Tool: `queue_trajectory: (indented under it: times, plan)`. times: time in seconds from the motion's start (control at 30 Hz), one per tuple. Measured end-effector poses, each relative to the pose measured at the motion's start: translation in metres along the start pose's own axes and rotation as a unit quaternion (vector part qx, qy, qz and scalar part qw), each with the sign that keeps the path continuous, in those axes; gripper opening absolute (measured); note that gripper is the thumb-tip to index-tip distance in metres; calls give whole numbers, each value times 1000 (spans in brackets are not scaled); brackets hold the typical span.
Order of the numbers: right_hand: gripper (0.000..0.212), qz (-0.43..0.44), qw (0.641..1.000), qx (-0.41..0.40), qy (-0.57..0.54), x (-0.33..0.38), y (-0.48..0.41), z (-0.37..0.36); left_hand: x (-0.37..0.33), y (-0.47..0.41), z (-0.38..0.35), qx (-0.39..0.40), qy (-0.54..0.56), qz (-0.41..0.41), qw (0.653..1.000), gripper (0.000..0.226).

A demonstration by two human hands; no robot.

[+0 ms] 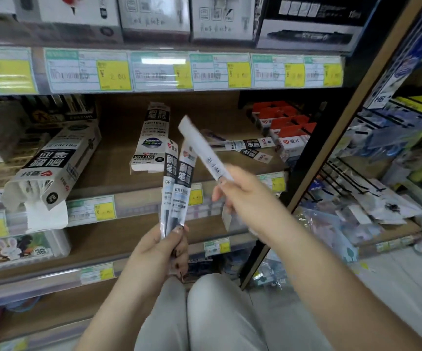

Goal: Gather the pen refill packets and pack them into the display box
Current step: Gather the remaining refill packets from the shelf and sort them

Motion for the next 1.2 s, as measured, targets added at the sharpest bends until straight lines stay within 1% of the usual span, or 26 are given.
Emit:
queue_trajectory:
  times: [0.07, 0.13, 0.2, 0.23, 0.3, 0.37, 0.47, 0.53, 0.57, 0.63, 0.67, 0.7, 0.73, 0.8, 0.83, 0.87, 0.93, 0.97, 1.03, 1.1, 1.13, 1.17, 1.2]
  plan:
    - [28, -58, 991, 19, -118, -11, -1, -20, 1, -3, -9, -25, -1, -13, 1000, 17]
    - [33, -99, 968, 33, -227, -20, -1, -36, 4, -4, -16, -35, 6, -20, 999, 15]
    - [34, -98, 954, 39, -280, -24, -1, -47, 5, -4, -18, -42, 23, -15, 999, 18]
    - [32, -79, 959, 29, -270, -26, -1, -50, 5, -4, -18, -40, 35, -11, 999, 20]
    - [27, -35, 976, 0, -216, -28, 0, -47, 3, -4, -18, -29, 64, 4, 998, 20]
    - [22, 6, 988, 9, -156, -24, 3, -36, 0, -4, -15, -8, 101, 37, 994, 26]
    - [20, 60, 991, 93, -73, -10, 12, -12, -1, -4, -4, 39, 151, 100, 983, 36]
    - [19, 74, 986, 147, -8, -5, 14, 4, -2, -4, 4, 80, 175, 122, 974, 44]
    - [23, 72, 984, 161, 23, -3, 12, 10, -3, -4, 7, 96, 173, 131, 971, 48]
    - [38, 75, 981, 168, 63, 3, 9, 22, -5, -2, 10, 114, 157, 144, 970, 55]
    - [40, 83, 978, 167, 90, 8, 9, 28, -6, -1, 10, 121, 150, 150, 970, 56]
    - [38, 94, 974, 162, 131, 14, 9, 33, -8, 1, 9, 128, 141, 159, 969, 56]
    - [31, 102, 965, 161, 180, 20, 10, 36, -8, 3, 8, 134, 123, 167, 969, 59]
    - [22, 108, 939, 163, 284, 30, 12, 37, -8, 8, 3, 159, 56, 170, 971, 58]
    - [22, 113, 926, 165, 320, 35, 15, 35, -7, 11, 1, 173, 28, 167, 970, 53]
    - [22, 117, 916, 165, 347, 39, 16, 32, -5, 13, -1, 193, 15, 164, 967, 53]
    - [24, 136, 898, 150, 390, 47, 21, 25, -2, 14, -1, 242, -2, 152, 958, 65]
    - [25, 151, 889, 136, 410, 49, 23, 22, -2, 15, -2, 271, -16, 146, 951, 66]
    - [27, 184, 873, 102, 441, 51, 28, 17, -5, 17, -7, 332, -34, 134, 933, 48]
    - [26, 214, 870, 48, 442, 50, 29, 15, -7, 18, -11, 343, -29, 123, 931, 28]
    - [25, 232, 875, 13, 424, 48, 27, 16, -7, 18, -11, 337, -19, 116, 934, 24]
    - [25, 256, 882, -41, 392, 44, 25, 19, -6, 18, -11, 327, -11, 108, 939, 22]
    - [26, 284, 886, -116, 347, 39, 21, 22, -6, 18, -11, 311, -7, 96, 946, 21]
Point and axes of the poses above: each hand's wrist, its own y-axis away from the middle knuckle, its own z-axis out of the back of the hand, x = y × z, the point moved 2 cm from there along -y, towards the middle knuckle, and after that the axes turned 14 degrees about -z, right-handed, at the moved point
